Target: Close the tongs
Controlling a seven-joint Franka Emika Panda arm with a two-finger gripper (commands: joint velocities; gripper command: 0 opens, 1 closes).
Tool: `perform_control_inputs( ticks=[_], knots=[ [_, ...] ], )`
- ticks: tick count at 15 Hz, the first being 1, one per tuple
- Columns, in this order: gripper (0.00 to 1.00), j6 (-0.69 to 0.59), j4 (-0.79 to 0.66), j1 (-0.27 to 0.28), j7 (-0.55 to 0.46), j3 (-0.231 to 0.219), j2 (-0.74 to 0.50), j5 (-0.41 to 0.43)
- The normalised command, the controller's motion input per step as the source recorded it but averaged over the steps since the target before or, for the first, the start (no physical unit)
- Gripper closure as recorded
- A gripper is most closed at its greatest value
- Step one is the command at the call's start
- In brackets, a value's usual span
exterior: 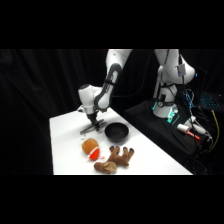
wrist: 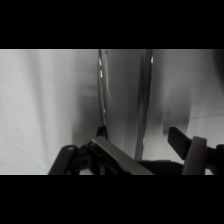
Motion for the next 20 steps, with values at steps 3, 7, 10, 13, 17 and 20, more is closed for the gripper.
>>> perform_control_inputs(
  ticks=[3,7,10,13,17,20],
  knots=[
    [0.26,0.09,0.07,-0.094,-0.20,0.088,0.05,0.102],
    [0.57,0.05,0.09,-0.076,-0.19,0.076,0.04,0.086],
    [0.80,0.03,0.10,-0.069,-0.18,0.069,0.03,0.081],
    [0.92,0.02,0.10,-0.066,-0.17,0.063,0.03,0.078],
    [0.90,0.01,0.10,-0.070,-0.18,0.065,0.03,0.081],
    [0.39,-0.01,0.11,-0.069,-0.18,0.061,0.03,0.079]
  ],
)
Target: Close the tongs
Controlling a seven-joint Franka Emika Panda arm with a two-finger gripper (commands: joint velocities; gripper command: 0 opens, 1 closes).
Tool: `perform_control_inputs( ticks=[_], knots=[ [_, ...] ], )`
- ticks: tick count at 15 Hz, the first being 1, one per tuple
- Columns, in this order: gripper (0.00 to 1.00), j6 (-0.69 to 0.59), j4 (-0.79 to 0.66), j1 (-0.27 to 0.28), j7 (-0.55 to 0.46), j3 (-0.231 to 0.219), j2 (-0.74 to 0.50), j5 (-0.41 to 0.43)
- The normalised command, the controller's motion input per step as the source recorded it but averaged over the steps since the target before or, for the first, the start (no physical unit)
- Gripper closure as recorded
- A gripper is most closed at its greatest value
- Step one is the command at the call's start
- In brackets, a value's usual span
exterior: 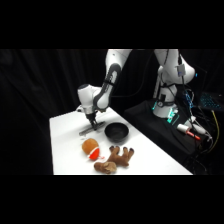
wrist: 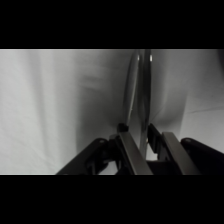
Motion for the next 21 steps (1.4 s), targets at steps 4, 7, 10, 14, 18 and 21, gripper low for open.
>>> perform_control_inputs(
  ticks=[4,7,10,14,18,21],
  knots=[
    [0.05,-0.01,0.10,-0.067,-0.18,0.054,0.03,0.069],
    [0.00,-0.01,0.09,-0.057,-0.18,0.046,0.00,0.055],
    [0.00,-0.06,0.06,-0.046,-0.17,0.033,-0.07,0.039],
    [0.00,-0.22,0.05,-0.035,-0.16,0.014,-0.20,0.031],
    [0.00,-0.42,0.03,0.042,-0.08,-0.047,-0.36,0.010],
    [0.00,-0.50,0.04,0.135,0.06,-0.106,-0.43,-0.017]
  ],
)
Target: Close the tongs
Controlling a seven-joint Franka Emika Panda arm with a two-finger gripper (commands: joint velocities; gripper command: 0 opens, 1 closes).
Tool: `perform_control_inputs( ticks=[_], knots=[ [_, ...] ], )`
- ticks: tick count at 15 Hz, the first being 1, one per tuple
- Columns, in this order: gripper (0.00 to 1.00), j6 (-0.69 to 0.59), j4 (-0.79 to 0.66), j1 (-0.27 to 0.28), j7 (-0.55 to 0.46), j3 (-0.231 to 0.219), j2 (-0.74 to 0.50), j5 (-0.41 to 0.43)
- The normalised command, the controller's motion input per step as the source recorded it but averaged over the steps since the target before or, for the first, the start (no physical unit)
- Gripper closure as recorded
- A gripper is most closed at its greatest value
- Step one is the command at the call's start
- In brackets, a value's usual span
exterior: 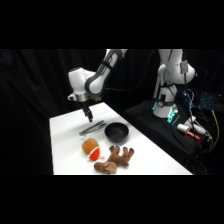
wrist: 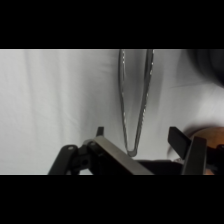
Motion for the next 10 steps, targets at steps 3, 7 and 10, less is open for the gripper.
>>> perform_control_inputs(
  ticks=[3,7,10],
  knots=[
    [0.00,-0.50,0.11,0.157,0.13,-0.115,-0.37,-0.014],
    [0.00,-0.38,0.17,0.146,0.14,-0.106,-0.26,-0.006],
    [0.00,-0.25,0.16,0.128,0.13,-0.089,-0.15,0.012]
  ],
)
